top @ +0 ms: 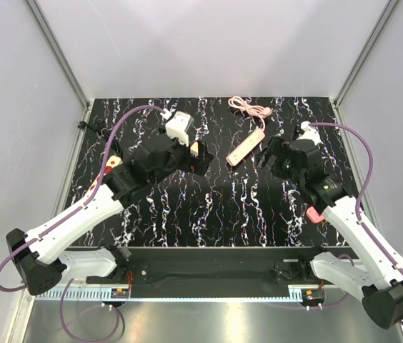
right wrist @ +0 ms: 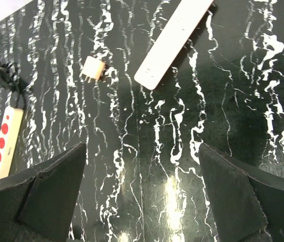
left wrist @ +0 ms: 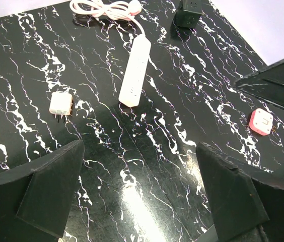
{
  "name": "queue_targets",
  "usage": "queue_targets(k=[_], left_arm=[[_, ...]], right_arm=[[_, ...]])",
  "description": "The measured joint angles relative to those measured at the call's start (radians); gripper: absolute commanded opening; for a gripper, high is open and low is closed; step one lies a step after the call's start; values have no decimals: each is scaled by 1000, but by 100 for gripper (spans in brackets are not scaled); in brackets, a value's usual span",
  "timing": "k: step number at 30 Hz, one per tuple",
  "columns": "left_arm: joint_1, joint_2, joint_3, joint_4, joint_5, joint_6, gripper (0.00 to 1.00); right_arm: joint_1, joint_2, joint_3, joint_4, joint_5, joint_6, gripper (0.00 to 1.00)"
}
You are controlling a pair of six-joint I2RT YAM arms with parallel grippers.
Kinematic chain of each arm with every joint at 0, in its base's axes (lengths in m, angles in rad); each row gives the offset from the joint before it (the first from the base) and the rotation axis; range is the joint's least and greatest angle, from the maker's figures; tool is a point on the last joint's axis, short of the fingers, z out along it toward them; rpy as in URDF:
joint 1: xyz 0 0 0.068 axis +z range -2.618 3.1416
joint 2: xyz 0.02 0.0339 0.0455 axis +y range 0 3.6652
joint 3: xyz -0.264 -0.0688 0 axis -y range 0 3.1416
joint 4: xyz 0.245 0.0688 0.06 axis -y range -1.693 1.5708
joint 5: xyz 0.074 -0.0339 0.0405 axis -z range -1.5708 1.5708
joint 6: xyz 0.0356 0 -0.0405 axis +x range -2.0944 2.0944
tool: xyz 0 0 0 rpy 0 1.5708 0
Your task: Insert the plug
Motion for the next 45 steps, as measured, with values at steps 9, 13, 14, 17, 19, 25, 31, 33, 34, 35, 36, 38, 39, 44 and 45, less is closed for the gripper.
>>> queue_targets(k=[9, 13, 14, 17, 19, 25, 31, 33, 34, 35, 36, 38, 39, 44, 45], left_arm=[[-33, 0, 0, 0, -58, 19, 99], [-43, 0, 0, 0, -88, 29, 99], [-45, 0, 0, 0, -95, 31, 99], [-47, 0, 0, 0, -108, 35, 99], [-48, 1, 0, 0, -110, 36, 99], [-59, 8, 0, 0, -109, 36, 99], [-64, 12, 0, 0, -108, 37, 99], [-65, 12, 0, 0, -108, 37, 99], [-65, 12, 0, 0, -108, 37, 99], [-64, 12, 0, 0, -108, 37, 99], [-64, 12, 0, 0, -108, 37, 99], [-64, 12, 0, -1, -108, 37, 99], [-65, 12, 0, 0, -108, 37, 99], [-64, 12, 0, 0, -108, 43, 99], [-64, 11, 0, 0, -108, 45, 99]], right_arm=[[-2, 144, 14, 39, 254, -41, 100], [-55, 369, 111, 74, 357, -106, 100], [-87, 441, 155, 86, 374, -119, 100], [-195, 645, 296, 113, 405, -146, 100], [-268, 775, 393, 134, 417, -161, 100], [-393, 1070, 648, 122, 418, -197, 99], [-448, 1250, 855, 100, 396, -236, 99], [-461, 1286, 902, 94, 383, -248, 99], [-468, 1301, 923, 91, 370, -255, 99], [-473, 1316, 942, 90, 359, -262, 98], [-477, 1326, 957, 89, 347, -267, 98], [-486, 1350, 993, 84, 327, -281, 98], [-488, 1360, 1010, 82, 322, -285, 98], [-489, 1412, 1090, 60, 290, -305, 90], [-489, 1418, 1093, 54, 283, -309, 89]])
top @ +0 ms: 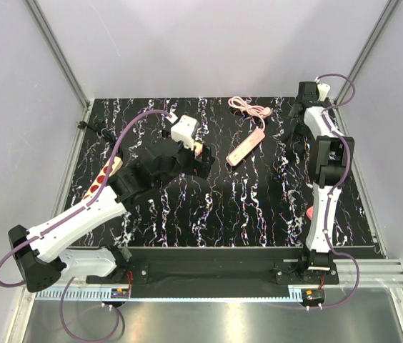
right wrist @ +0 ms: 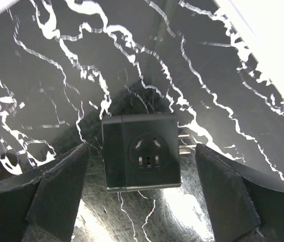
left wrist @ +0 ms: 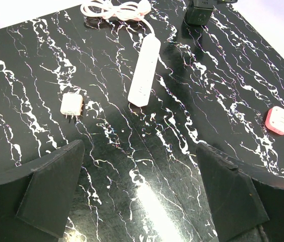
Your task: Insert the plug
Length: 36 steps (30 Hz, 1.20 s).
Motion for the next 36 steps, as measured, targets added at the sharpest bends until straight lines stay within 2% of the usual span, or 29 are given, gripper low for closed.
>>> queue_targets(k=[8, 11, 12, 15, 21, 24, 28, 31, 35, 36], left_arm=[[0, -3, 0, 0, 0, 3, 99], [0, -3, 0, 0, 1, 3, 99], [0, -3, 0, 0, 2, 3, 99], [0, -3, 0, 1, 4, 3, 99], [-1, -3, 0, 1, 5, -1, 99], [-1, -3, 1, -1, 7, -10, 99], [23, 0, 25, -46, 6, -34, 99], [113, 3, 66, -74, 52, -87, 97], [370, 3, 89, -82, 251, -220, 96], [438, 2, 89, -89, 307, -251, 95]], right_arm=[[0, 35, 2, -39, -17, -54, 76], [0, 36, 2, -39, -9, -82, 58], [0, 37, 2, -36, -5, -92, 47], [1, 37, 1, -25, 3, -121, 31], [15, -2, -76, 33, -3, -200, 19], [49, -97, -215, 39, -19, -246, 17], [177, -305, -475, 20, -26, -331, 17], [317, -472, -618, -8, -31, -372, 17], [444, -679, -724, -22, -154, -397, 12], [458, -742, -760, -19, -209, -406, 7]])
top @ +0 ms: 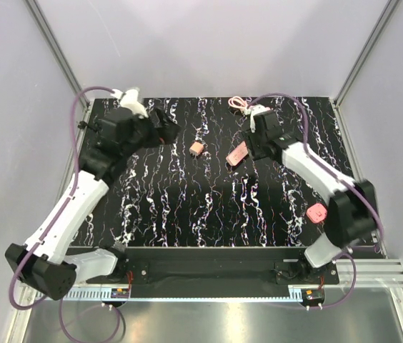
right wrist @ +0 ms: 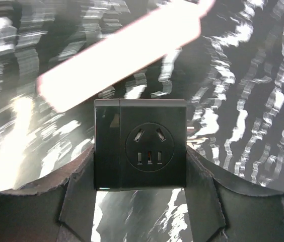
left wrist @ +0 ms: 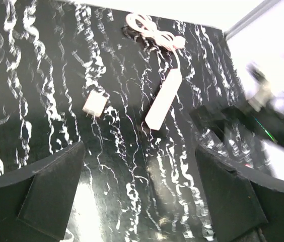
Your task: Insert the plug
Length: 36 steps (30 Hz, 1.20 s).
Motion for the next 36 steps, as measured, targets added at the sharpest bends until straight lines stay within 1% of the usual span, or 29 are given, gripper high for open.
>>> queue_targets(k=[2, 5, 7, 9, 12, 17, 22, 26, 29, 30, 31, 32, 33, 34, 35, 36], left_arm=[[104, 0, 0, -21, 115, -47, 95], [190, 1, 0, -50, 296, -90, 95], [209, 6, 0, -62, 421, -100, 95], [209, 23, 0, -64, 544, -106, 95], [196, 50, -11, -63, 661, -108, 96], [122, 80, -60, -68, 731, -107, 96], [3, 169, -81, -71, 749, -106, 99], [-66, 225, -81, -72, 750, -108, 99], [-96, 257, -79, -72, 753, -109, 91], [-100, 267, -78, -72, 758, -110, 81], [-102, 275, -76, -72, 766, -116, 72], [-105, 282, -73, -68, 771, -120, 62], [-107, 286, -72, -61, 780, -126, 45], [-109, 287, -72, -61, 782, -140, 36], [-108, 287, -73, -62, 785, -158, 28], [-108, 287, -74, -58, 790, -164, 19]], right_arm=[[11, -143, -97, 45, -124, -28, 2], [50, -370, -308, 204, -304, -103, 1], [98, -487, -444, 325, -428, -140, 1], [135, -557, -538, 408, -560, -164, 1], [141, -570, -571, 460, -686, -185, 0], [170, -569, -571, 508, -815, -233, 0], [201, -603, -583, 542, -872, -286, 0], [213, -624, -590, 562, -897, -314, 0], [226, -624, -596, 566, -909, -336, 0], [230, -623, -597, 565, -909, -342, 0], [232, -623, -600, 563, -908, -349, 0], [232, -621, -602, 560, -906, -356, 1], [233, -619, -604, 557, -904, -362, 5], [233, -619, -606, 555, -903, -372, 14], [234, -620, -607, 555, -901, -387, 33], [236, -620, -607, 560, -897, -392, 40]])
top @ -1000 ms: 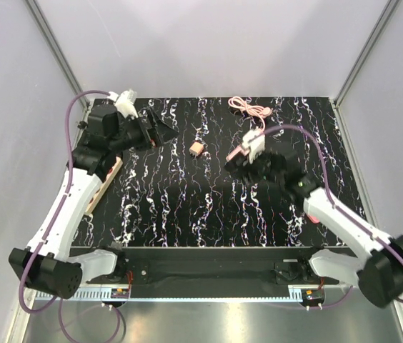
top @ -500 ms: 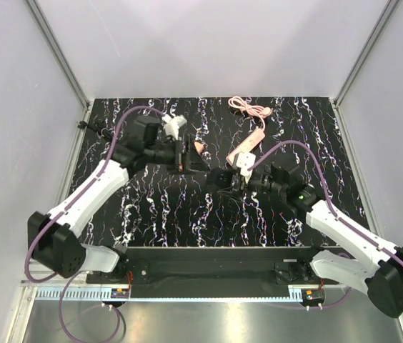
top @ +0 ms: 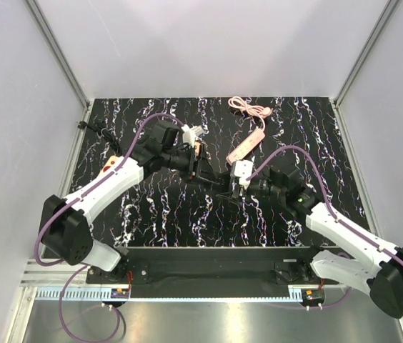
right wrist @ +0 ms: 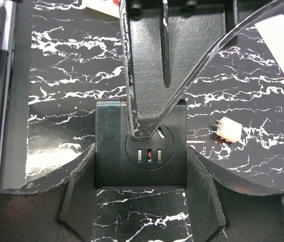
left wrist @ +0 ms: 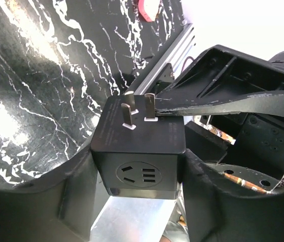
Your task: Insert the plug
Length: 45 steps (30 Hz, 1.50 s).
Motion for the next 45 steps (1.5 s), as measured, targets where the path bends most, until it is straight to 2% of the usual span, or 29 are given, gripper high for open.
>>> queue_targets(k=[1, 2, 5, 7, 12, 16, 20, 24, 30, 38, 42, 43, 45], left_arm=[[2, 0, -1, 8, 3, -2, 0], [2, 0, -5, 23, 5, -5, 0], [3, 0, -24, 63, 6, -32, 0], [3, 0, -45, 102, -2, -64, 0], [13, -18, -111, 243, -19, -214, 0], [41, -47, -117, 355, -63, -347, 0], [68, -91, -156, 526, -125, -525, 0], [81, -114, -169, 638, -220, -648, 0], [79, -153, -203, 709, -317, -757, 0], [61, -161, -219, 718, -379, -809, 0], [49, -161, -225, 718, -389, -820, 0], [49, -161, -230, 719, -391, -823, 0], [49, -163, -244, 726, -398, -831, 0]], right_arm=[[0, 0, 0, 4, 1, 4, 47], [0, -1, 0, 6, 2, 6, 56], [0, -4, -8, 13, 16, 37, 96], [4, -11, -26, 62, 25, 78, 99], [6, -68, -75, 200, 112, 257, 100], [6, -67, -67, 284, 261, 437, 100], [6, -3, 42, 241, 442, 629, 100], [15, 49, 91, 272, 540, 743, 100], [53, 88, 84, 367, 627, 760, 100], [97, 181, 91, 461, 681, 675, 100], [113, 241, 114, 472, 714, 628, 89], [116, 249, 116, 483, 723, 618, 84], [125, 261, 116, 503, 732, 597, 82]])
